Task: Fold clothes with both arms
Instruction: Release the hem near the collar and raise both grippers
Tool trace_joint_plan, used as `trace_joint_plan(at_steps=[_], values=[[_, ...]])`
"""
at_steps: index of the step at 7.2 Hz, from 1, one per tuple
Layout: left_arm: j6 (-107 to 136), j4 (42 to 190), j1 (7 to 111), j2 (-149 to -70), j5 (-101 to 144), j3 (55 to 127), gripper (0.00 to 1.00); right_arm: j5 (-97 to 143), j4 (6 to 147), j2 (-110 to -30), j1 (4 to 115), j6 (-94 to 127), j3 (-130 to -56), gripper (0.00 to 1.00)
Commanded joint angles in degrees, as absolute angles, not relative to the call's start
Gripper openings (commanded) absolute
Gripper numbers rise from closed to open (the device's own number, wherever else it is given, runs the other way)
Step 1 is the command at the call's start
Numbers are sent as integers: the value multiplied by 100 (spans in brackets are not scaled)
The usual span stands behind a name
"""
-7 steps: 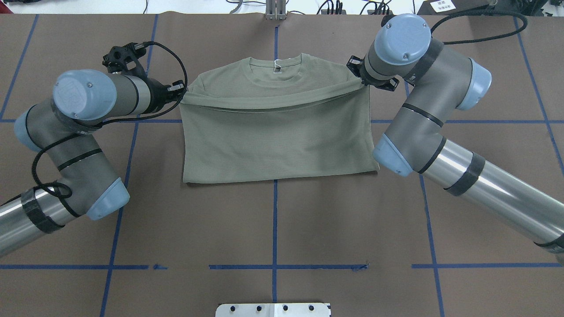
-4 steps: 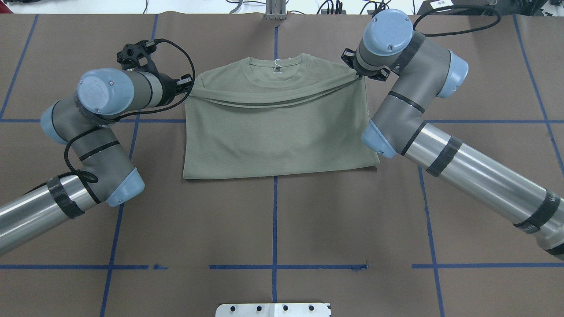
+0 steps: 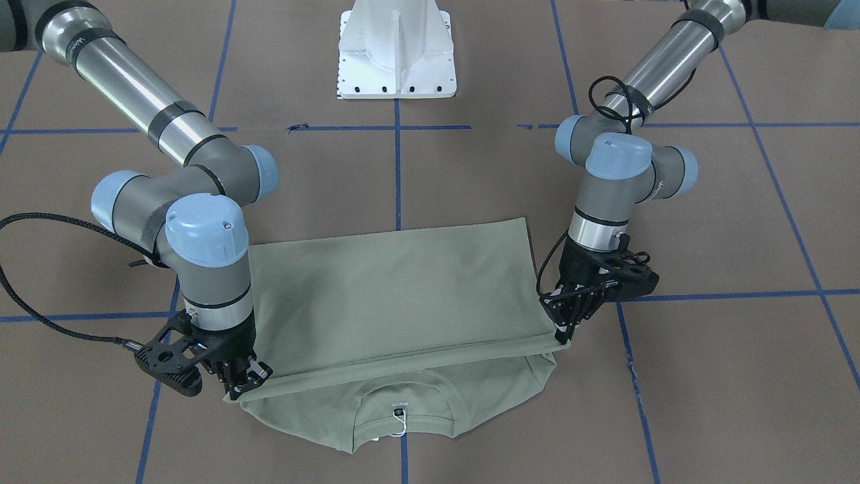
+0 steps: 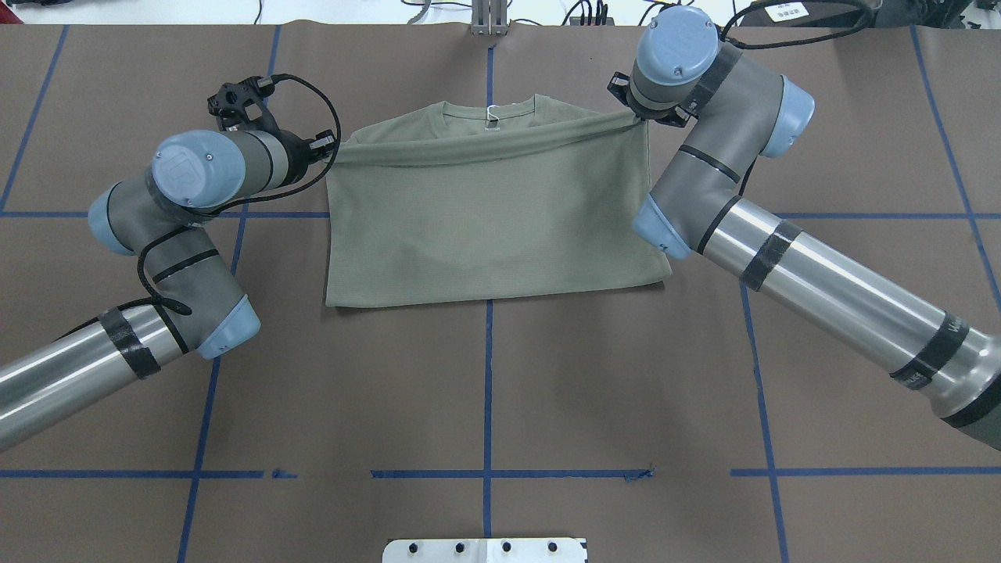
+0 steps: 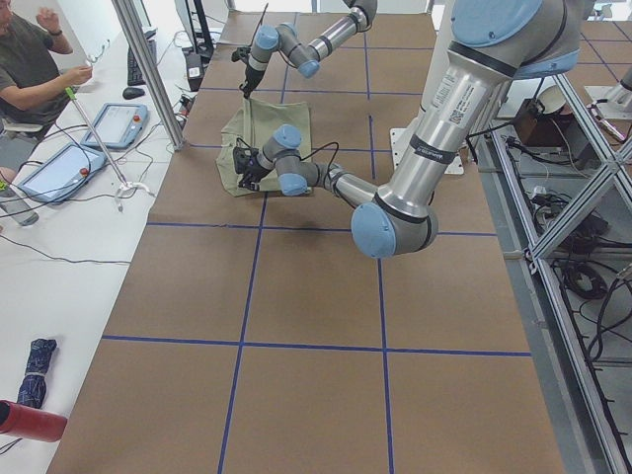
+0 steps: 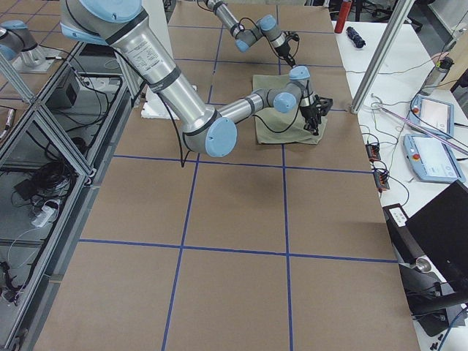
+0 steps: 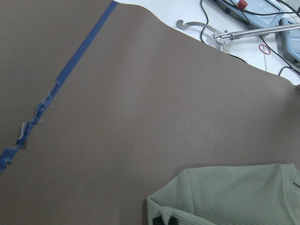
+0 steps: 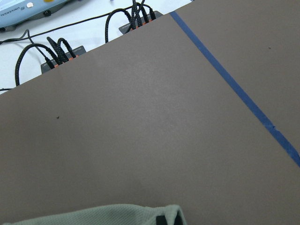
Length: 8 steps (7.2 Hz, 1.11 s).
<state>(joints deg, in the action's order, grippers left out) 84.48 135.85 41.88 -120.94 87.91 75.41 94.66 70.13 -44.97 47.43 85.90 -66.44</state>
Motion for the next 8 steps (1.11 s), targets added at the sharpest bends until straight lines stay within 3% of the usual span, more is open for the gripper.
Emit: trace_joint_plan(at_steps=[1, 2, 3, 4, 6, 8], values=[[8464, 13597, 4192, -12146, 8780, 7523, 0, 9448, 7005, -4448, 4755, 8578, -6557, 0], [8464, 13588, 4192, -12181, 8780, 7515, 2, 9440, 7005, -4447, 4703, 8578, -6548, 0], [8446, 13588, 4184, -12182, 8780, 7497, 19, 9413, 7014, -4439, 4633, 8587, -6557, 0], [8429, 13597, 4192, -12173, 8780, 7488, 28, 9283, 7005, -4438, 4536, 8587, -6557, 30], [8429, 13762, 4227, -12182, 8789, 7523, 32, 9386, 6996, -4613, 4596, 8500, -6940, 52], [8420, 13799, 4359, -12182, 8833, 7541, 32, 9885, 7013, -5541, 4562, 8551, -8447, 60]])
